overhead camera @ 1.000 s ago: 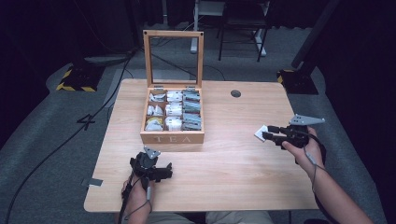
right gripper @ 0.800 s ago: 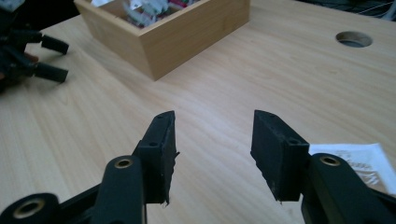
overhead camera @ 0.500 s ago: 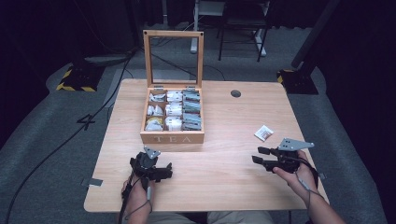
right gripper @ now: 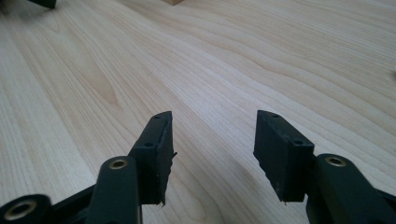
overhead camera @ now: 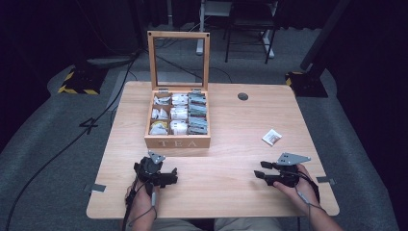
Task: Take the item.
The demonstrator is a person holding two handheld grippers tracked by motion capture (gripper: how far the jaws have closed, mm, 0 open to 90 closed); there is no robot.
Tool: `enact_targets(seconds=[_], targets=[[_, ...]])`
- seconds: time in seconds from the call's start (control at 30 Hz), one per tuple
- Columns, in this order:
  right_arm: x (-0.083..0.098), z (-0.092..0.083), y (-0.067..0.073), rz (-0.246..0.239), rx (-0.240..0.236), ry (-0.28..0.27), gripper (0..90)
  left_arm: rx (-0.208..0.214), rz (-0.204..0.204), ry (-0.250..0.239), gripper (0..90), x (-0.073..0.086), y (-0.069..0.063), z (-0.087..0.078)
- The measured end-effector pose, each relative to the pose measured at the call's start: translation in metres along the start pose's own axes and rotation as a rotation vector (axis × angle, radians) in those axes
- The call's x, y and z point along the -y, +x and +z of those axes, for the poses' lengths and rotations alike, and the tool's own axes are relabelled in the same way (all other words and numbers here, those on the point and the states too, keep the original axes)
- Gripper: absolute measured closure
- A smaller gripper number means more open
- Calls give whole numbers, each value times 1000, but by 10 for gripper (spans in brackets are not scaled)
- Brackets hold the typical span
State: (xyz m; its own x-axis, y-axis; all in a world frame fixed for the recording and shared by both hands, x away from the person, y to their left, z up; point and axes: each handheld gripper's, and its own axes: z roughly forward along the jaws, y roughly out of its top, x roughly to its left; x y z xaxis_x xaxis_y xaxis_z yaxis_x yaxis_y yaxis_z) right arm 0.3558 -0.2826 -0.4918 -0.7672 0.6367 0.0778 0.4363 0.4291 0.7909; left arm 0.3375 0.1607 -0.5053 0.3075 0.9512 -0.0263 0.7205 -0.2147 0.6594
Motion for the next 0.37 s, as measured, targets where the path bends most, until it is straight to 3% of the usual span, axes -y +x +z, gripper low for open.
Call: enact_targets(seconds=[0.2,0.37], targets=[[6,9,2,-52,23,59,427,-1,0,0,0,0,0,0],[5,13,4,-81,33,64,338,0,0,0,0,0,0,0]])
